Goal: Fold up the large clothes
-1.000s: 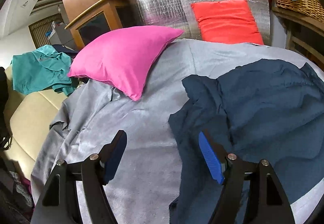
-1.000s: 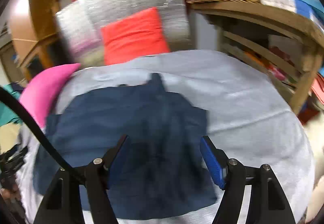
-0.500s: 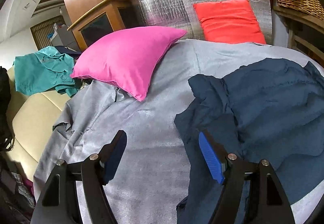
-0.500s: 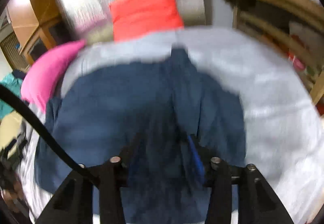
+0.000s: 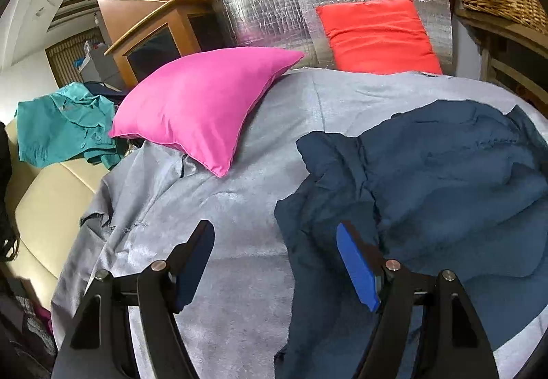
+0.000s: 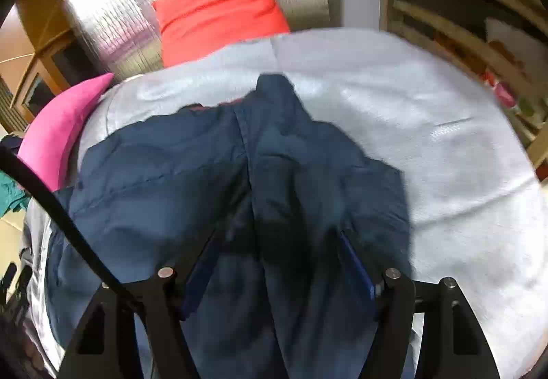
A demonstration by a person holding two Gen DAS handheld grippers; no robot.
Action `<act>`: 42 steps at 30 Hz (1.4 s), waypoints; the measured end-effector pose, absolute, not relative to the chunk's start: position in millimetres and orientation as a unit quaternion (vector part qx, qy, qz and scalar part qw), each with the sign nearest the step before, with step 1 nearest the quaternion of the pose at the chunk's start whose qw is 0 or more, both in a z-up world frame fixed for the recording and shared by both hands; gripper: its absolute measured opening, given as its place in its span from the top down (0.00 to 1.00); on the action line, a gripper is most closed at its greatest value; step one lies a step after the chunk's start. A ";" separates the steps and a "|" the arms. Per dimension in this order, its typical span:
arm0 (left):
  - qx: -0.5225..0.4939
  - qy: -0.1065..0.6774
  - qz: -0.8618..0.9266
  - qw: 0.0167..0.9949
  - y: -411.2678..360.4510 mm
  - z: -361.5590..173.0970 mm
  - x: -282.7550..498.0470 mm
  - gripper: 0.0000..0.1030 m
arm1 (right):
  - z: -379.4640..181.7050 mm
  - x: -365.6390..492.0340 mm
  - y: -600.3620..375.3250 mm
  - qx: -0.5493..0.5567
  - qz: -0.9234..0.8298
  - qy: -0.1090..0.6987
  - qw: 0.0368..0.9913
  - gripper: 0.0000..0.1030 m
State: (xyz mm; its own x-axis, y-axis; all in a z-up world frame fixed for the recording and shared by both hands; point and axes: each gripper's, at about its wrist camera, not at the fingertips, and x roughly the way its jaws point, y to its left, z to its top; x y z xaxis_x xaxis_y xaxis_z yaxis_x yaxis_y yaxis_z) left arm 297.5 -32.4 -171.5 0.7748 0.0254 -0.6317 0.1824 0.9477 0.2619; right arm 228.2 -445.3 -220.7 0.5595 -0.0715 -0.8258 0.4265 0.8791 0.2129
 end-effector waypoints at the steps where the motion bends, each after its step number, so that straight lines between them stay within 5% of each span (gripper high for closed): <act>1: 0.150 0.333 -0.044 0.930 -32.0 -168.7 295.0 0.27 | -213.3 217.6 -440.4 0.188 -0.147 0.438 0.867 0.28; 13: 0.112 0.284 -0.050 0.951 -30.8 -112.3 236.0 0.14 | -132.7 121.4 -371.4 0.114 -0.156 0.358 0.913 0.28; 42: 0.080 0.186 -0.047 0.978 30.3 18.9 12.6 0.12 | 19.2 -61.1 -270.5 0.095 -0.111 0.232 0.962 0.25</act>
State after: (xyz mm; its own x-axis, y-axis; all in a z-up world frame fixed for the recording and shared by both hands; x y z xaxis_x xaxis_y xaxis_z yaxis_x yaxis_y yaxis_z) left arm 12.6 30.3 18.9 0.9268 -0.0616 -0.3706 0.1209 0.9829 0.1389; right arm -61.1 -270.5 19.2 0.8682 -0.1685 -0.4668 0.2567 0.9575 0.1317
